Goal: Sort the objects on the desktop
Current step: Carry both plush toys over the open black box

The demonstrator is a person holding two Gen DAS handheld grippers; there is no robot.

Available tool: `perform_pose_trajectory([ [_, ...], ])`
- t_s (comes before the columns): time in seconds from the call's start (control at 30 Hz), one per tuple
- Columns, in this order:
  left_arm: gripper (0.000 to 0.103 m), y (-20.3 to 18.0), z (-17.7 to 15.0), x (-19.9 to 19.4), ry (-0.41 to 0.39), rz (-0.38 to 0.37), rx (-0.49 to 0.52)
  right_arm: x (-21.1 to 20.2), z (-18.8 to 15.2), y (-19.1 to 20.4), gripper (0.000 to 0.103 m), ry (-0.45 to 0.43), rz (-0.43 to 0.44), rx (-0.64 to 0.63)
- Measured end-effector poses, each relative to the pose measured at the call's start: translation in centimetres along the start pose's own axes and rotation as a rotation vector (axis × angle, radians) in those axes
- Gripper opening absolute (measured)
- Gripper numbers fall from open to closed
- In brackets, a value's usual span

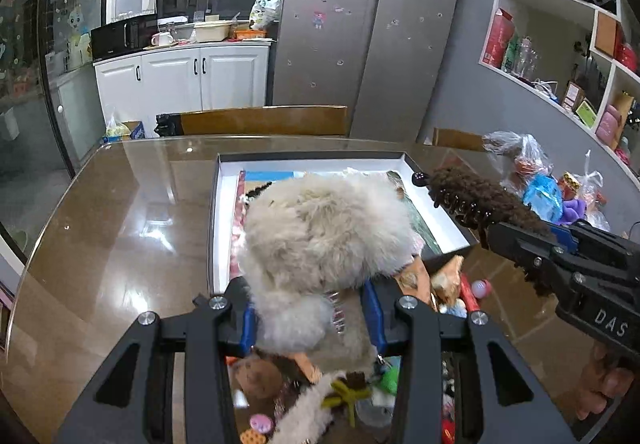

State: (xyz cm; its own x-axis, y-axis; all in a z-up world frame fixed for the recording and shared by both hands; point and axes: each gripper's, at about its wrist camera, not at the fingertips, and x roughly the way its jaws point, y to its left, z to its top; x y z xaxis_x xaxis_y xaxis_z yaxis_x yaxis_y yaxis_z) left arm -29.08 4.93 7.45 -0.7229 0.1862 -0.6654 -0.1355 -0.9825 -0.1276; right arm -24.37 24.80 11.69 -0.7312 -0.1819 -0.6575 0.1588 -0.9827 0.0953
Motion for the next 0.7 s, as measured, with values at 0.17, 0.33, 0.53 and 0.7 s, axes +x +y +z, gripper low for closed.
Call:
perform_pose_trajectory([
  [0.17, 0.043, 0.0, 1.5, 1.6, 0.003, -0.001, 0.007, 1.4, 1.3, 0.3, 0.033, 0.008, -0.008, -0.018],
  [0.33, 0.043, 0.2, 3.0, 4.1, 0.017, -0.003, 0.009, 3.0, 2.4, 0.5, 0.033, 0.018, -0.010, -0.031],
  [0.53, 0.043, 0.6, 4.1, 7.3, 0.045, -0.009, 0.004, 5.5, 3.5, 0.1, 0.033, 0.036, -0.021, -0.037],
  [0.7, 0.043, 0.6, 5.1, 9.6, 0.058, -0.009, 0.012, 7.2, 4.3, -0.7, 0.033, 0.048, -0.036, -0.030],
])
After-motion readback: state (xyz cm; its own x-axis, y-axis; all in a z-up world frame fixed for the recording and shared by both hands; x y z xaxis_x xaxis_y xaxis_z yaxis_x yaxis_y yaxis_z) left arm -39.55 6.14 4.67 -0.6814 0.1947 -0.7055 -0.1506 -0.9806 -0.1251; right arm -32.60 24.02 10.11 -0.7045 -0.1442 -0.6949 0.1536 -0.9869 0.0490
